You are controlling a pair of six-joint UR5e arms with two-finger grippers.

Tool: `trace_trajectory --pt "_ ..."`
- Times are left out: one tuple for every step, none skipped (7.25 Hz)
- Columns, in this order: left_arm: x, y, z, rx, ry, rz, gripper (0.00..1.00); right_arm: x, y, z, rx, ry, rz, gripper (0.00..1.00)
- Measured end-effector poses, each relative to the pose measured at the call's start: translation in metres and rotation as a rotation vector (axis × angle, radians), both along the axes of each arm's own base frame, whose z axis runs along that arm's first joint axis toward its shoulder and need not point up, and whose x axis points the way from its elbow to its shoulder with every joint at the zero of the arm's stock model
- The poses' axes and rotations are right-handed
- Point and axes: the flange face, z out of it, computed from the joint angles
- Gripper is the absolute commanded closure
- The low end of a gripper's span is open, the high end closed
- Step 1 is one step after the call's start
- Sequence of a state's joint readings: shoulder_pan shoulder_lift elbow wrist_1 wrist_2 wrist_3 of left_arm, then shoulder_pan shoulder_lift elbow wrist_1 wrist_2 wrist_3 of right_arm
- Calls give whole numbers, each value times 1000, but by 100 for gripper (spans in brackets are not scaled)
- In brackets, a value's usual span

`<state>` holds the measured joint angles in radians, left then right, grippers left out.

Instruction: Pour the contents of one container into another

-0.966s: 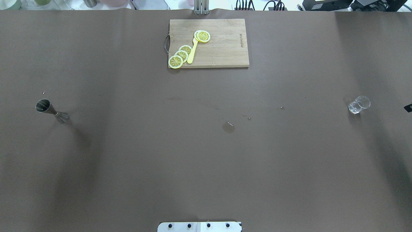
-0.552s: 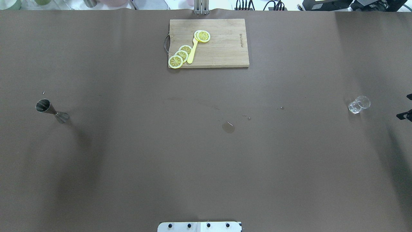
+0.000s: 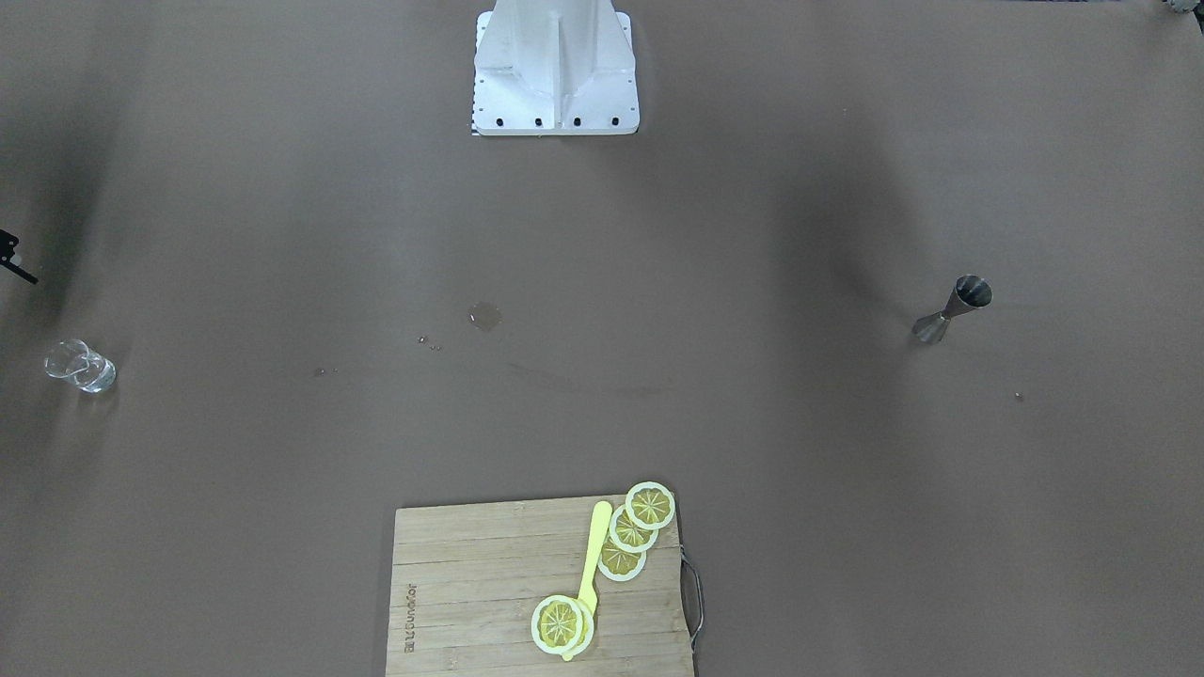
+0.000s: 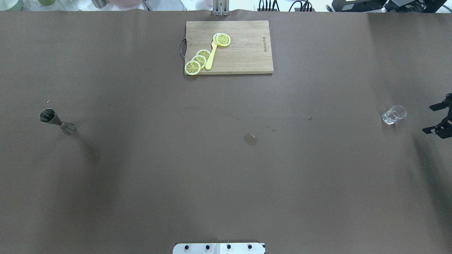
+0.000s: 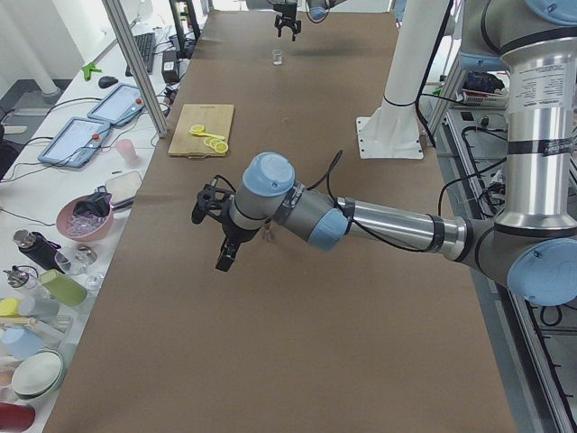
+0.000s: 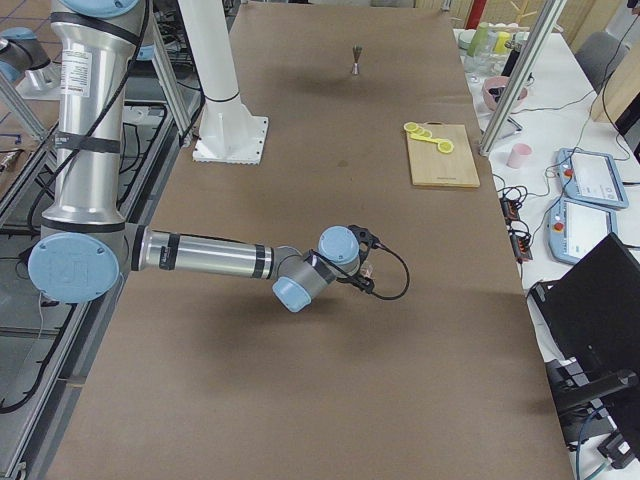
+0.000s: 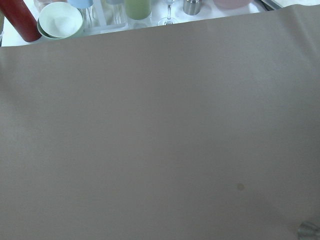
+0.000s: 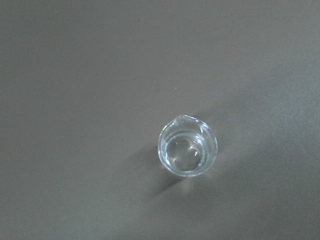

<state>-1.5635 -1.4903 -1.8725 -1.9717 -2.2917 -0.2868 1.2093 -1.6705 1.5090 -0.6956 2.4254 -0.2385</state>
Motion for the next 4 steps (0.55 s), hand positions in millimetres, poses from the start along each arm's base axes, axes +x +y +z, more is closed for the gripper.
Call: trace_trajectory --pt "22 3 -24 0 8 -18 2 -12 -14 -2 -22 -11 4 0" --pt "47 9 -45 -4 11 -40 2 -25 -29 -5 -24 -18 -1 0" --pt "71 17 -62 -1 -2 -75 2 -34 -40 -11 -11 -28 -4 0" --pt "94 28 -75 19 -11 -114 2 -37 -44 -13 3 -40 3 0"
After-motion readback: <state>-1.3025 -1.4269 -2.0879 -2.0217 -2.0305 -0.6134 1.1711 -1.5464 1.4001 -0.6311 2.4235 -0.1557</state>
